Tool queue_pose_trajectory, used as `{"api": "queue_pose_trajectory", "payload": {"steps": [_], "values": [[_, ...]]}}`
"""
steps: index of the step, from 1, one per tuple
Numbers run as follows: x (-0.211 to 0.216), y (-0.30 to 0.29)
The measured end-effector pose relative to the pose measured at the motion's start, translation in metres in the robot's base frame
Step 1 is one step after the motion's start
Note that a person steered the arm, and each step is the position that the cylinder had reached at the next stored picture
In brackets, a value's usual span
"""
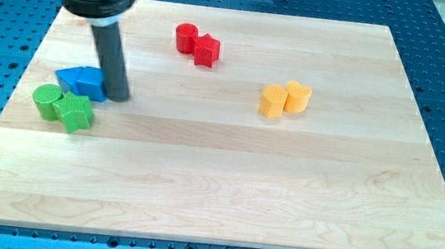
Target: Separate the green blocks from each other
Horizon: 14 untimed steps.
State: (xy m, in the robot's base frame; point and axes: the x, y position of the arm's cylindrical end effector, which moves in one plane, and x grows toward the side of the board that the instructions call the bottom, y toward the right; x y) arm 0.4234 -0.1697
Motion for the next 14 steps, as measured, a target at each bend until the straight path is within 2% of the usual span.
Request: {"api": "queue_pose_trajectory", "payload": {"steps": [1, 2, 3, 4, 5, 7, 8, 9, 11, 12, 13, 14], "values": [[0.001, -0.011], [0.011, 0.053], [0.055, 0.097], [0.106, 0.051], [0.109, 0.005], [0.110, 0.000], [0.109, -0.041], [0.082, -0.067], [0.062, 0.011], [0.048, -0.043], [0.028, -0.043], [0.058, -0.050]]}}
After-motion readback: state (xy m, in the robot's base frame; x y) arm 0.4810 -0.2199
